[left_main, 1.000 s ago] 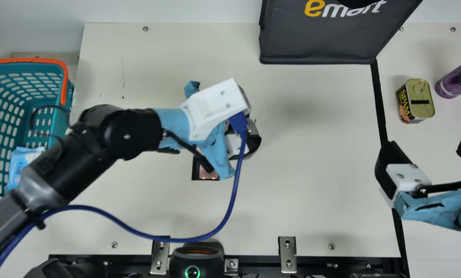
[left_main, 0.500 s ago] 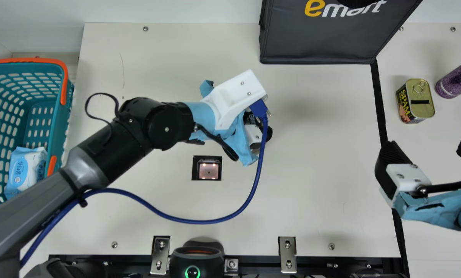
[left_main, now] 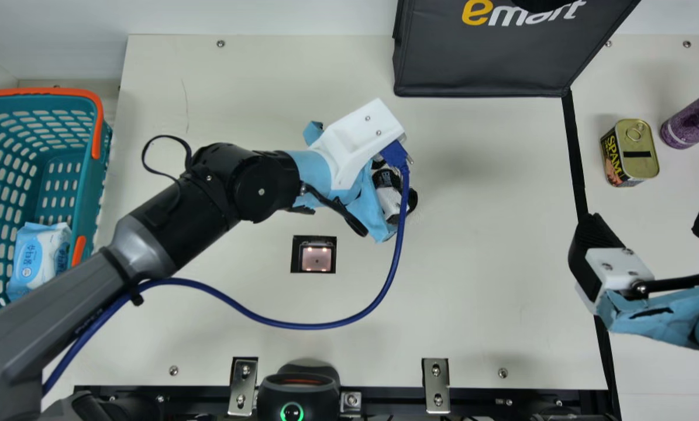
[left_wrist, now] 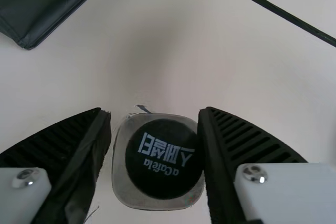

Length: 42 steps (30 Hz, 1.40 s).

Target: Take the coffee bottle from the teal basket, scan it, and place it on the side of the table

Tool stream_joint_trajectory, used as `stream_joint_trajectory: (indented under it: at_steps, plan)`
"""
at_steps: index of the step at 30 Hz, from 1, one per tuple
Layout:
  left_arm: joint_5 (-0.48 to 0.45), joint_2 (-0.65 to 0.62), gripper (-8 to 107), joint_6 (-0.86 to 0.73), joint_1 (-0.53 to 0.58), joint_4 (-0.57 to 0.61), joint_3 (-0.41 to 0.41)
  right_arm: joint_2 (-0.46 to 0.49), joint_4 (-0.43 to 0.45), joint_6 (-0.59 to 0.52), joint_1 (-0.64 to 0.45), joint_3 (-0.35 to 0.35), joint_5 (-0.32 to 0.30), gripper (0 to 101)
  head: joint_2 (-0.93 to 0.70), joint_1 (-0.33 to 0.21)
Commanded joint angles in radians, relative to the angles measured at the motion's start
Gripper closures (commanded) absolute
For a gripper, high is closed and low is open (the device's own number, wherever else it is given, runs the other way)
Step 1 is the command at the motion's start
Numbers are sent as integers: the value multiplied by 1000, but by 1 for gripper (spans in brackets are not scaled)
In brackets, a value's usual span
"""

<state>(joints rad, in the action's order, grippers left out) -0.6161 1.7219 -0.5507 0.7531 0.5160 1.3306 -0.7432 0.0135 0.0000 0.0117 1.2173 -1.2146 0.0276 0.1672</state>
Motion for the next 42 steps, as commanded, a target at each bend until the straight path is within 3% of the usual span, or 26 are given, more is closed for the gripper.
stream_joint_trajectory:
  at_steps: [1, 9, 22, 34, 42]
  plan:
    - [3, -1, 33, 5, -3, 4, -1, 0, 0, 0, 0, 0, 0, 6, 0, -29]
    - [11, -33, 9, 29, -27, 48, -7, 0, 0, 0, 0, 0, 0, 6, 0, -29]
    - [-14, -229, 9, 113, -161, 112, -111, 0, 0, 0, 0, 0, 0, 6, 0, -29]
    - [-93, -502, 9, 233, -363, 77, -244, 0, 0, 0, 0, 0, 0, 6, 0, -29]
    - [-191, -675, 9, 289, -514, -6, -281, 0, 0, 0, 0, 0, 0, 6, 0, -29]
